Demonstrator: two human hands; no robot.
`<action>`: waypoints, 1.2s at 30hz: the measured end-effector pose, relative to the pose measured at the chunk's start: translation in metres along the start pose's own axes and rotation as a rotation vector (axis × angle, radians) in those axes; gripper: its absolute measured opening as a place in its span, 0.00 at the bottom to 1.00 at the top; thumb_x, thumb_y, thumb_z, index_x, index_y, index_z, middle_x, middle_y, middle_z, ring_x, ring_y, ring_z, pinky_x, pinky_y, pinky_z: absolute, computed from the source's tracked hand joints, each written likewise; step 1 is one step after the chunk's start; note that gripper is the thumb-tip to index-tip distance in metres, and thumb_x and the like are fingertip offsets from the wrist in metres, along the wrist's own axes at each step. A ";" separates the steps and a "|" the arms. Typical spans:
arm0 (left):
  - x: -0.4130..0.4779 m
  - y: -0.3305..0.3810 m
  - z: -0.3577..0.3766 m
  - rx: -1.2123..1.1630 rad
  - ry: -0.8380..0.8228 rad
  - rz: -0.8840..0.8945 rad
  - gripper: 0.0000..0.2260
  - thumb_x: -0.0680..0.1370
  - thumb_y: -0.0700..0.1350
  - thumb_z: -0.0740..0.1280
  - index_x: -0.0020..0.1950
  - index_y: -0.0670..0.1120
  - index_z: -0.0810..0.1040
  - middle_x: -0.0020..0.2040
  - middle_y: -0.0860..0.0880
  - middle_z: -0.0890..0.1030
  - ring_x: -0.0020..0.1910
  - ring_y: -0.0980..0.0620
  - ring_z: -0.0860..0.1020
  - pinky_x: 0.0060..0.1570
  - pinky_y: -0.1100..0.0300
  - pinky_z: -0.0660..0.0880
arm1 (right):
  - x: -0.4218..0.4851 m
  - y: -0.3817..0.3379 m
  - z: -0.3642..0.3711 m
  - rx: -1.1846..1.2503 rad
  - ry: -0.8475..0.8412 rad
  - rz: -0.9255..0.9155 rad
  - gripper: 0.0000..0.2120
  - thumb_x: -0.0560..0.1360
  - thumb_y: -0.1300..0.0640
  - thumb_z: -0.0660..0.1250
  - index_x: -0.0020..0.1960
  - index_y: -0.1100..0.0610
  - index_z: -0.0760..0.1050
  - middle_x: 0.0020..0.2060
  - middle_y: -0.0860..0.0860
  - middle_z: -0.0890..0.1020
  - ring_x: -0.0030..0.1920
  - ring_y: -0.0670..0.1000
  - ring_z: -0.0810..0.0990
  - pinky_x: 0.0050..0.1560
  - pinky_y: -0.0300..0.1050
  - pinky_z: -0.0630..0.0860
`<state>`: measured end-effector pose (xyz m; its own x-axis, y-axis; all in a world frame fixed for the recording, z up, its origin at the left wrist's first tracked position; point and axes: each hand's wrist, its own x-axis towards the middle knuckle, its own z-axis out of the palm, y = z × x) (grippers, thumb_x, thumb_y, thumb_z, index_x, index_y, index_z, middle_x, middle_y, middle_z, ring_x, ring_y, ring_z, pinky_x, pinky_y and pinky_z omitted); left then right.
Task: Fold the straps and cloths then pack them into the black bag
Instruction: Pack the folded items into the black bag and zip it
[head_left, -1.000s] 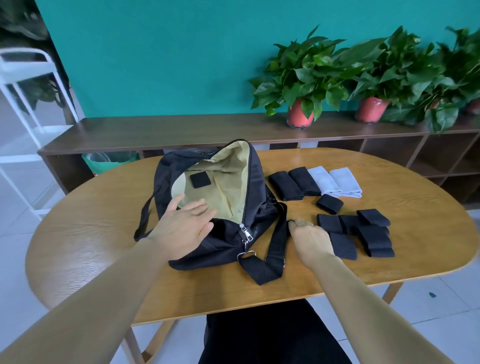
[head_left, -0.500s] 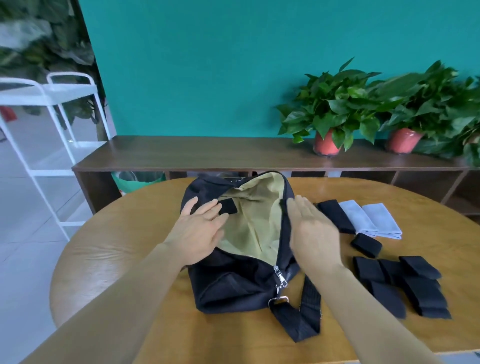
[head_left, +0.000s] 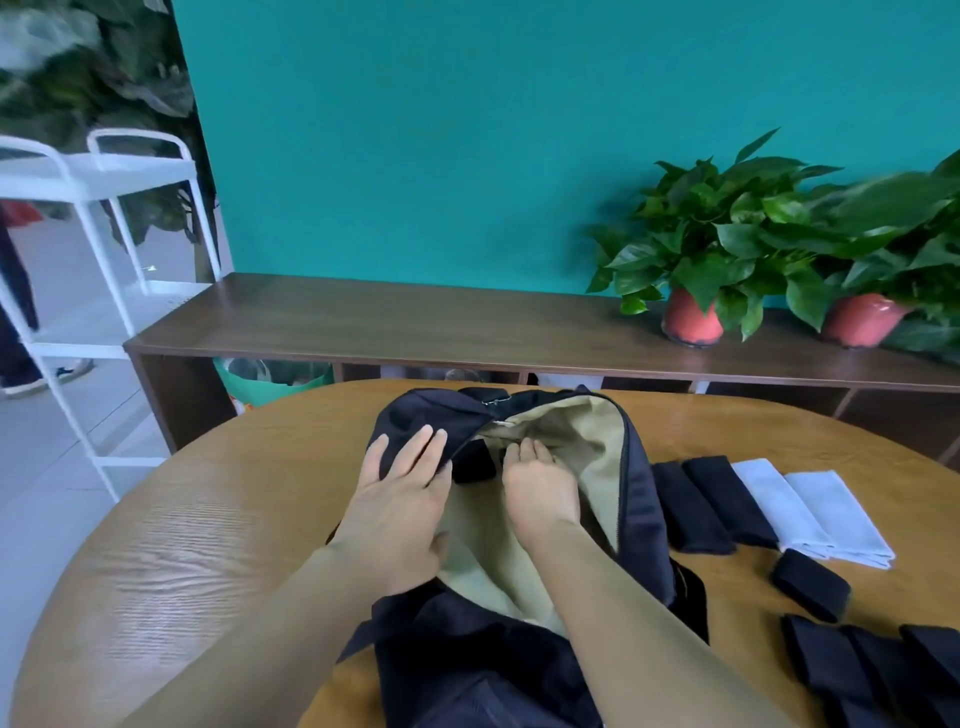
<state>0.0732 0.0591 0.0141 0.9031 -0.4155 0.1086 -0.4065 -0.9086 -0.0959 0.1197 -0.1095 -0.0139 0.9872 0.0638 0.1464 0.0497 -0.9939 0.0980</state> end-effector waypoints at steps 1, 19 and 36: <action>0.001 0.000 0.001 0.000 -0.006 -0.019 0.35 0.76 0.53 0.59 0.79 0.46 0.49 0.79 0.47 0.39 0.76 0.50 0.33 0.69 0.45 0.30 | 0.005 0.001 0.004 0.001 -0.016 0.010 0.24 0.78 0.65 0.54 0.73 0.67 0.57 0.72 0.63 0.62 0.73 0.58 0.60 0.69 0.50 0.61; 0.004 0.006 0.007 -0.036 -0.049 -0.044 0.45 0.73 0.55 0.65 0.78 0.46 0.40 0.78 0.50 0.35 0.76 0.52 0.33 0.71 0.41 0.31 | -0.004 -0.007 0.021 0.135 -0.340 0.099 0.36 0.76 0.67 0.55 0.77 0.62 0.38 0.76 0.58 0.40 0.76 0.59 0.43 0.75 0.53 0.48; 0.001 0.005 0.015 -0.054 -0.054 -0.084 0.46 0.72 0.55 0.66 0.78 0.46 0.37 0.77 0.50 0.32 0.75 0.54 0.32 0.70 0.42 0.31 | 0.012 -0.016 0.027 0.122 -0.365 0.073 0.32 0.78 0.65 0.51 0.77 0.59 0.40 0.77 0.56 0.41 0.76 0.55 0.42 0.73 0.55 0.52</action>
<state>0.0739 0.0549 -0.0012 0.9397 -0.3365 0.0606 -0.3349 -0.9416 -0.0352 0.1354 -0.0953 -0.0406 0.9767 -0.0220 -0.2137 -0.0271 -0.9994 -0.0212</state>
